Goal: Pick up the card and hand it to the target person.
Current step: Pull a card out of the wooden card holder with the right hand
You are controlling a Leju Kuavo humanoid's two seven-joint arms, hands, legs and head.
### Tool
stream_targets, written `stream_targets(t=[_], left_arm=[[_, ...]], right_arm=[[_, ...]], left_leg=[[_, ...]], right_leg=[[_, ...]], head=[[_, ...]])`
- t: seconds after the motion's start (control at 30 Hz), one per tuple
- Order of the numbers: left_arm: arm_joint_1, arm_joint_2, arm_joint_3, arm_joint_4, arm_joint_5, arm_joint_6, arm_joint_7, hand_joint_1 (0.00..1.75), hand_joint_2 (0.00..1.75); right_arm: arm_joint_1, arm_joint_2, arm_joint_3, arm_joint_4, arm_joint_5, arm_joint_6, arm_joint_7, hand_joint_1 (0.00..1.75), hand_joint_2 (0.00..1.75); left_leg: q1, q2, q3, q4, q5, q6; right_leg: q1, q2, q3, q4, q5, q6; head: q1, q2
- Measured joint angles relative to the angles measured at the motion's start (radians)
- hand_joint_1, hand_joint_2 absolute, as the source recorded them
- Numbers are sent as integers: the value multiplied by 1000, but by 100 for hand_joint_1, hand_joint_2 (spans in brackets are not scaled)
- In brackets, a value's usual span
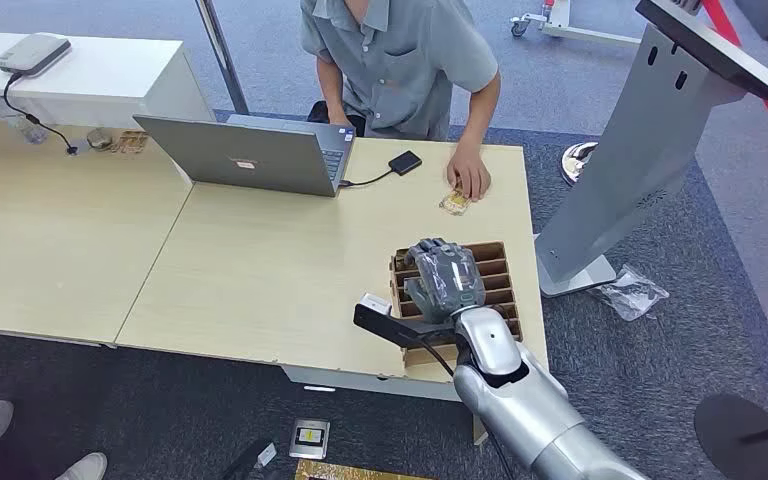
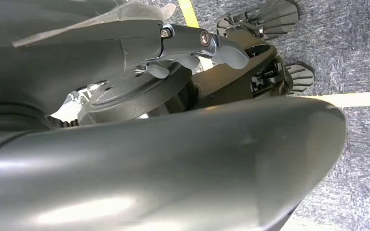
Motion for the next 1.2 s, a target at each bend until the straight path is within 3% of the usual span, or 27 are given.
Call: stream_targets(t=[1.2], left_arm=[[2, 0, 0, 0, 0, 10, 0, 0, 0]], right_arm=[[23, 4, 0, 23, -2, 8, 0, 95, 175]], left_leg=[[0, 0, 0, 0, 0, 0]], right_leg=[[0, 0, 0, 0, 0, 0]], head=[[0, 0]])
